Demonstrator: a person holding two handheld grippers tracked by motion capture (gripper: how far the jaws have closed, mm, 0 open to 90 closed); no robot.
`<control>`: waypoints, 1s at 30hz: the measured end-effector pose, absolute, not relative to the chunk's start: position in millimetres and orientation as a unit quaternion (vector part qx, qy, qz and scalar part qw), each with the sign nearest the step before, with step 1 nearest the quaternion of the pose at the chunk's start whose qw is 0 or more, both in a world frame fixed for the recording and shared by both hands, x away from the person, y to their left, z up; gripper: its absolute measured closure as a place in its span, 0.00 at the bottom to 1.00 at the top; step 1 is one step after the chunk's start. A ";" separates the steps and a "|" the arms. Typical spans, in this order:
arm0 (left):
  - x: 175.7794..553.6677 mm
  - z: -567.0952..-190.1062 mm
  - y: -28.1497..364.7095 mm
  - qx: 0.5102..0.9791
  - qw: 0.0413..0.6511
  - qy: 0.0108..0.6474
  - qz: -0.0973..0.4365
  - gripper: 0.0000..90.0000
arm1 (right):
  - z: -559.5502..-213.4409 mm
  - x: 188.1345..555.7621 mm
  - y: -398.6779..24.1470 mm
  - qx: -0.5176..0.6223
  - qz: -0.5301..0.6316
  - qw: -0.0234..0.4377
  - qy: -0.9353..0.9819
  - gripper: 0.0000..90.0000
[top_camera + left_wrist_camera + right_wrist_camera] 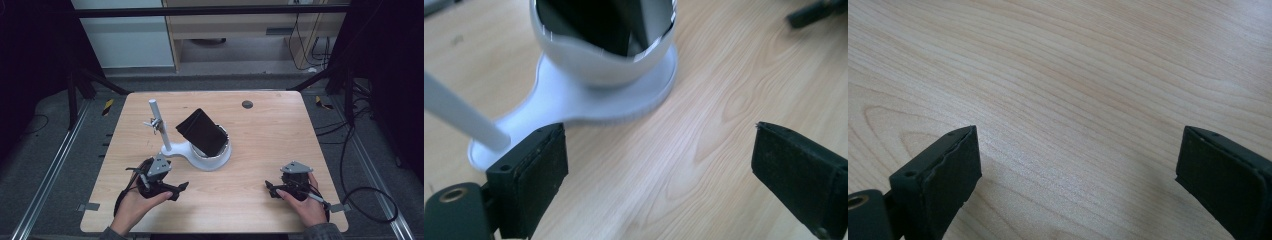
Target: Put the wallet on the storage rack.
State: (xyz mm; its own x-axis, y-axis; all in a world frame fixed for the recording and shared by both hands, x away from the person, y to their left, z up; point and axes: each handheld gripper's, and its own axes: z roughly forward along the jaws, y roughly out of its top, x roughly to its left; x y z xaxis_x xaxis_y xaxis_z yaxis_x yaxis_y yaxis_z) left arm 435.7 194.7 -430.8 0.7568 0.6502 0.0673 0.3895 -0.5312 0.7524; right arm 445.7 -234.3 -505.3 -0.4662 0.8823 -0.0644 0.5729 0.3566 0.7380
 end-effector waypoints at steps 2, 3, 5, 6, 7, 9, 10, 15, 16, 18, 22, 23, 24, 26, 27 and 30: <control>438.6 -441.3 199.1 0.858 0.371 0.313 0.170 0.08 | -505.5 445.9 -234.6 0.462 0.331 0.232 0.790 0.05; 440.8 -447.9 202.4 0.857 0.366 0.320 0.169 0.08 | -505.7 446.0 -234.7 0.463 0.331 0.231 0.789 0.05; 444.0 -456.6 207.7 0.856 0.361 0.331 0.167 0.08 | -506.5 446.4 -234.9 0.463 0.329 0.232 0.790 0.05; 445.2 -459.3 209.8 0.855 0.359 0.335 0.167 0.08 | -506.7 446.4 -234.7 0.464 0.330 0.230 0.789 0.05; 446.8 -463.3 213.0 0.853 0.358 0.341 0.166 0.08 | -506.8 446.5 -234.6 0.464 0.329 0.230 0.790 0.05; 448.9 -469.1 217.3 0.851 0.354 0.349 0.166 0.09 | -507.1 446.8 -234.4 0.463 0.330 0.230 0.790 0.05; 449.6 -470.9 219.0 0.851 0.352 0.352 0.167 0.08 | -507.2 446.8 -234.4 0.463 0.329 0.230 0.790 0.05; 454.8 -483.6 232.6 0.843 0.347 0.374 0.168 0.08 | -507.9 447.3 -234.5 0.463 0.329 0.229 0.791 0.05; 455.4 -485.4 234.3 0.842 0.346 0.378 0.168 0.08 | -507.7 447.1 -234.2 0.465 0.329 0.226 0.790 0.05; 457.4 -490.2 239.2 0.840 0.344 0.385 0.167 0.08 | -508.3 447.4 -234.3 0.464 0.329 0.227 0.790 0.05; 460.6 -496.9 246.4 0.837 0.338 0.397 0.166 0.08 | -508.6 448.3 -234.8 0.467 0.333 0.225 0.788 0.05; 461.6 -498.9 248.7 0.837 0.335 0.400 0.166 0.08 | -508.8 448.5 -234.9 0.467 0.333 0.224 0.788 0.05; 462.1 -500.4 249.7 0.836 0.336 0.402 0.165 0.08 | -509.1 449.1 -235.5 0.466 0.335 0.223 0.788 0.05; 463.3 -503.9 252.8 0.833 0.336 0.406 0.165 0.07 | -510.0 450.1 -235.9 0.470 0.336 0.219 0.786 0.05; 463.4 -504.3 253.6 0.832 0.337 0.407 0.167 0.07 | -510.5 450.5 -236.1 0.472 0.336 0.217 0.786 0.05; 463.8 -505.6 255.3 0.831 0.337 0.406 0.174 0.07 | -511.8 452.6 -237.1 0.477 0.335 0.213 0.784 0.04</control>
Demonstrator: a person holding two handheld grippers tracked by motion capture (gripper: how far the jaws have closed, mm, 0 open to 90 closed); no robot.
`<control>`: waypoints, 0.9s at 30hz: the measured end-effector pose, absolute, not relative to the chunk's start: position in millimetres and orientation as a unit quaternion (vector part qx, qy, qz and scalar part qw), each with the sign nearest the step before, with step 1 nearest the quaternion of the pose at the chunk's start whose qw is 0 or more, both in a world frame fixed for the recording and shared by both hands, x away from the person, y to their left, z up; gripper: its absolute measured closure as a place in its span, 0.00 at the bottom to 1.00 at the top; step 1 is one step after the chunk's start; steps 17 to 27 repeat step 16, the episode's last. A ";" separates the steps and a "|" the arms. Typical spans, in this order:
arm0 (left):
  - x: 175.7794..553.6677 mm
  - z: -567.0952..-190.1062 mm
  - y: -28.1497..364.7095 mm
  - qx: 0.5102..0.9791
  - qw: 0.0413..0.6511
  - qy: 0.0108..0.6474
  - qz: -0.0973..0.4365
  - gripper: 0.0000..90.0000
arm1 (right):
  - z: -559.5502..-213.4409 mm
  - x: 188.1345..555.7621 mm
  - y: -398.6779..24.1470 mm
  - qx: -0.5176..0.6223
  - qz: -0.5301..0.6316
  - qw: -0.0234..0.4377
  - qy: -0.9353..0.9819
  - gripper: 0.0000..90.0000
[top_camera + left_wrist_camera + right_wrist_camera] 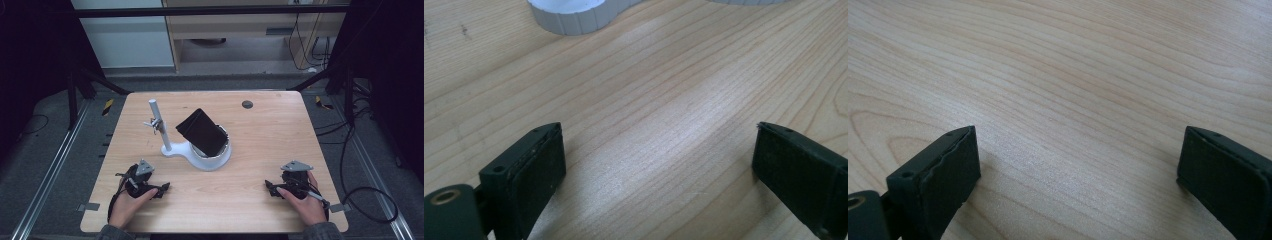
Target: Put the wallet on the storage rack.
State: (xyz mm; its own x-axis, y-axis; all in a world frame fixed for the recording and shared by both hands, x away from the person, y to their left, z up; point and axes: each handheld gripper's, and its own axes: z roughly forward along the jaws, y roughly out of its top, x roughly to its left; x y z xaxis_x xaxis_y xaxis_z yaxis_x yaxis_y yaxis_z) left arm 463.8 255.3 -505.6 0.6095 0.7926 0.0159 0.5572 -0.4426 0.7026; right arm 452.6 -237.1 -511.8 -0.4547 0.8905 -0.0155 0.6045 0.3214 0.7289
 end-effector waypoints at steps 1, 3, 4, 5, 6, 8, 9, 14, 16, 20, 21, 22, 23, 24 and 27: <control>464.4 -506.9 256.6 0.830 0.342 0.405 0.176 0.06 | -512.0 453.1 -237.4 0.478 0.336 0.212 0.783 0.04; 465.2 -508.3 259.1 0.826 0.348 0.405 0.179 0.04 | -512.5 454.0 -237.7 0.481 0.337 0.210 0.782 0.03; 465.3 -508.2 259.8 0.826 0.347 0.407 0.180 0.04 | -512.6 454.2 -237.8 0.482 0.337 0.210 0.781 0.03; 465.2 -508.3 260.5 0.825 0.347 0.408 0.180 0.04 | -512.6 454.3 -237.7 0.482 0.337 0.210 0.781 0.03; 465.0 -508.4 260.5 0.825 0.347 0.408 0.181 0.04 | -512.5 454.2 -237.5 0.482 0.336 0.209 0.781 0.03; 464.4 -508.5 259.9 0.824 0.344 0.410 0.184 0.03 | -512.7 454.2 -237.1 0.482 0.335 0.210 0.782 0.02; 464.1 -508.6 259.8 0.824 0.344 0.412 0.184 0.03 | -512.7 454.2 -236.9 0.483 0.334 0.210 0.782 0.02; 463.2 -508.6 259.6 0.822 0.344 0.414 0.185 0.03 | -512.9 451.7 -234.1 0.478 0.336 0.208 0.785 0.02; 462.8 -508.6 259.6 0.822 0.344 0.415 0.184 0.03 | -512.7 450.6 -233.0 0.476 0.335 0.207 0.786 0.02; 462.8 -508.6 259.6 0.822 0.344 0.415 0.184 0.03 | -512.7 450.6 -233.0 0.476 0.335 0.207 0.786 0.02; 462.8 -508.6 259.6 0.822 0.344 0.415 0.184 0.03 | -512.7 450.6 -233.0 0.476 0.335 0.207 0.786 0.02; 462.8 -508.6 259.6 0.822 0.344 0.415 0.184 0.03 | -512.7 450.6 -233.0 0.476 0.335 0.207 0.786 0.02; 462.8 -508.6 259.6 0.822 0.344 0.415 0.184 0.03 | -512.7 450.6 -233.0 0.476 0.335 0.207 0.786 0.02; 462.8 -508.6 259.6 0.822 0.344 0.415 0.184 0.03 | -512.7 450.6 -233.0 0.476 0.335 0.207 0.786 0.02; 462.8 -508.6 259.6 0.822 0.344 0.415 0.184 0.03 | -512.7 450.6 -233.0 0.476 0.335 0.207 0.786 0.02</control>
